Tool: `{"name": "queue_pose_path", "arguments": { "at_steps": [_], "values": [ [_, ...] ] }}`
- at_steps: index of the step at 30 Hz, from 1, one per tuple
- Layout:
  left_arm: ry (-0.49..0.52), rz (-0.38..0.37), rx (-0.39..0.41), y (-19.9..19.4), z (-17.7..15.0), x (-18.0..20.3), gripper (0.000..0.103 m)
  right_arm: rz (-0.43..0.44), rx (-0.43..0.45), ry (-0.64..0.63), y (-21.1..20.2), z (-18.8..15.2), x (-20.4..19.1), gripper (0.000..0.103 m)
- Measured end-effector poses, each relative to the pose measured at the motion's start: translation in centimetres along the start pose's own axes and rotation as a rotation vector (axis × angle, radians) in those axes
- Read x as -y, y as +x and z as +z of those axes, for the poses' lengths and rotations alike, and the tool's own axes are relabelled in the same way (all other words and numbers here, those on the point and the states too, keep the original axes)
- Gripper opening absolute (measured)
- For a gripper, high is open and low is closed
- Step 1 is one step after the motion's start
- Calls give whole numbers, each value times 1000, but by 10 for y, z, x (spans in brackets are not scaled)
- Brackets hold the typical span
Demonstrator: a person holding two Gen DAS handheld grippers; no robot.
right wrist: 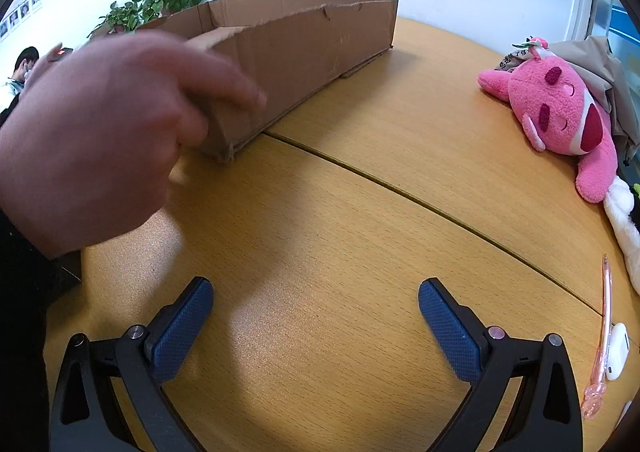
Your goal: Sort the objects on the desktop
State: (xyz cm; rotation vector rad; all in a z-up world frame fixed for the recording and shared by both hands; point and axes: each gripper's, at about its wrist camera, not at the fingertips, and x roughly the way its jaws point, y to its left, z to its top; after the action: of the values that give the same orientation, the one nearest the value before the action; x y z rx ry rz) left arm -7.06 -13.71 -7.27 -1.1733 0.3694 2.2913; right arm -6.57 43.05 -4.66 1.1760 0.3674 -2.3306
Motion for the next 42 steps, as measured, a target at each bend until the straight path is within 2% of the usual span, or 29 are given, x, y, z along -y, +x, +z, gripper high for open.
{"name": "queue_pose_path", "arguments": {
  "at_steps": [42],
  "values": [
    [5,-4,0,1,1,-3,103,-1,0,4,2,1,4,103]
  ]
}}
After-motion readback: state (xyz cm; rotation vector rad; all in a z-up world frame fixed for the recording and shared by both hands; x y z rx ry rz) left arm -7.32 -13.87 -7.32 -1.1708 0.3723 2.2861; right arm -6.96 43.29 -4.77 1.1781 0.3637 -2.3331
